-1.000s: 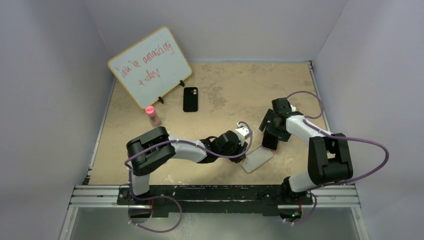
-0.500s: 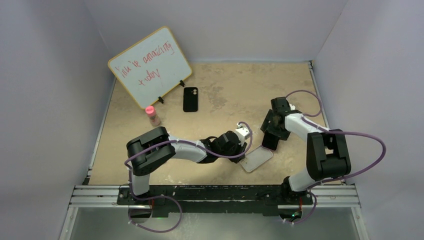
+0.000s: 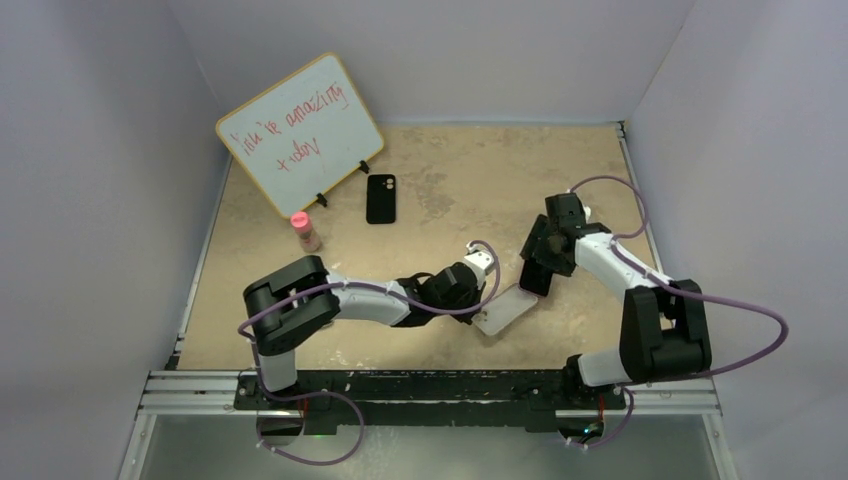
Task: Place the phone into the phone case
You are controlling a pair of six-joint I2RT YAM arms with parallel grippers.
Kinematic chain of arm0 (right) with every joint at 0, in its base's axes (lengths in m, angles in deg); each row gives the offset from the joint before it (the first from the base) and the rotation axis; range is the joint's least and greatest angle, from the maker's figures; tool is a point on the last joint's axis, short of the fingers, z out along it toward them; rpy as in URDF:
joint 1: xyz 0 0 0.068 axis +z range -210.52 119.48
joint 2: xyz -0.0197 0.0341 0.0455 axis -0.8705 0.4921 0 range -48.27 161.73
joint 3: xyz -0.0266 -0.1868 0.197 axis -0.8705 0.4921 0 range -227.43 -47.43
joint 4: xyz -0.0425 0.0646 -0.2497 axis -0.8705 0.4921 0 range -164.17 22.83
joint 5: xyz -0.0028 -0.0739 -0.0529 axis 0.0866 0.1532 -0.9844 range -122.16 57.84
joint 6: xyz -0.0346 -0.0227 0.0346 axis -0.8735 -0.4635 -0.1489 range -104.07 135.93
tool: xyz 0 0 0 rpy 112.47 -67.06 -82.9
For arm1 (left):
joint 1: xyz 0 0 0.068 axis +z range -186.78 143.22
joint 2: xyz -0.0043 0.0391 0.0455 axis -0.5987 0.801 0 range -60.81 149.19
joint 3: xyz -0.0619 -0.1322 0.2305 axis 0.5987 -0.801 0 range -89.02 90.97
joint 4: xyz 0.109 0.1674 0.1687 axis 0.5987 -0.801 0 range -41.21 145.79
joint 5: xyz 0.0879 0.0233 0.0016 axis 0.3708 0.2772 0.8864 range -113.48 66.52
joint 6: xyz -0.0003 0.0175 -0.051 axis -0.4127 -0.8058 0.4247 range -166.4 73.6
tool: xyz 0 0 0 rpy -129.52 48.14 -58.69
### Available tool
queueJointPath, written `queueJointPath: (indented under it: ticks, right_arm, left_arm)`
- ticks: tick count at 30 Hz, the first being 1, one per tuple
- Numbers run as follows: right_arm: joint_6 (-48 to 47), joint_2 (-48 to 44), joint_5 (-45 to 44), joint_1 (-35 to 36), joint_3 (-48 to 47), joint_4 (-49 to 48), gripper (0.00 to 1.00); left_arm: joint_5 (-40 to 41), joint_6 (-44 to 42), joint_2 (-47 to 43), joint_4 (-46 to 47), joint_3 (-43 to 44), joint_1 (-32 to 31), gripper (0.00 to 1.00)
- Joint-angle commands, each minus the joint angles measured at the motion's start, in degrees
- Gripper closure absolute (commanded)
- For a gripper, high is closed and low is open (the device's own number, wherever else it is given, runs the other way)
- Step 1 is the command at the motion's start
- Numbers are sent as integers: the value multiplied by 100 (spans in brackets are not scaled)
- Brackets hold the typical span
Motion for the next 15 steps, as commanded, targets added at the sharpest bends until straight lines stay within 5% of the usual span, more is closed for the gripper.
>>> queueJointPath:
  ticks: [1, 10, 15]
  right_arm:
    - [205, -375, 194, 233, -257, 174, 61]
    - [813, -578, 597, 919, -500, 92, 62]
    - [1083, -725, 723, 1177, -397, -139, 64]
  left_arm:
    - [825, 326, -603, -555, -103, 4, 100]
    - [2388, 1368, -1378, -2377, -409, 4, 100]
    - [2037, 2105, -1698, -2024, -1037, 4, 100]
